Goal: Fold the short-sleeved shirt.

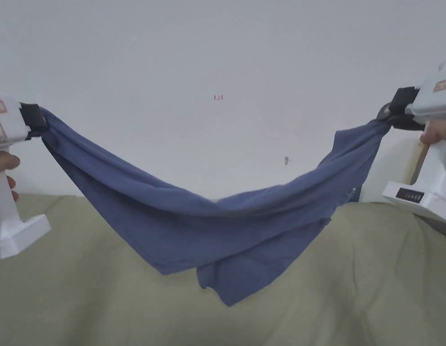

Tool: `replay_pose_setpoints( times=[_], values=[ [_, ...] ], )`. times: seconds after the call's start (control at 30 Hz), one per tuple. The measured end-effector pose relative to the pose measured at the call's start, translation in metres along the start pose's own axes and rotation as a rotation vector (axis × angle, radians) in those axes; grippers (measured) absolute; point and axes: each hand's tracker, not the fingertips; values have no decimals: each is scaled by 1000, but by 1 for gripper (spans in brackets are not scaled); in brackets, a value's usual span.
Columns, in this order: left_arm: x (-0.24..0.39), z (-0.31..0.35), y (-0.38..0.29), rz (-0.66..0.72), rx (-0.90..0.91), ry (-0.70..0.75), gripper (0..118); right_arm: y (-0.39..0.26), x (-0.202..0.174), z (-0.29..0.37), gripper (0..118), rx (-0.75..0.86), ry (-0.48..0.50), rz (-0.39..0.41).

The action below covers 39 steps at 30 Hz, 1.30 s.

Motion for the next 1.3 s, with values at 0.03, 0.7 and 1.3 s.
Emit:
replay_pose_setpoints(
  times=[0.03, 0.7, 1.3],
  values=[
    [-4, -6, -15, 7, -24, 3, 5, -15, 6, -8, 4, -13, -10, -1],
    [-93, 147, -273, 58, -409, 8, 5, -281, 158, 71, 4, -355, -129, -116],
    [-120, 235, -335, -87, -471, -23, 118, -373, 177, 155, 118, -265, -161, 78]
  ],
)
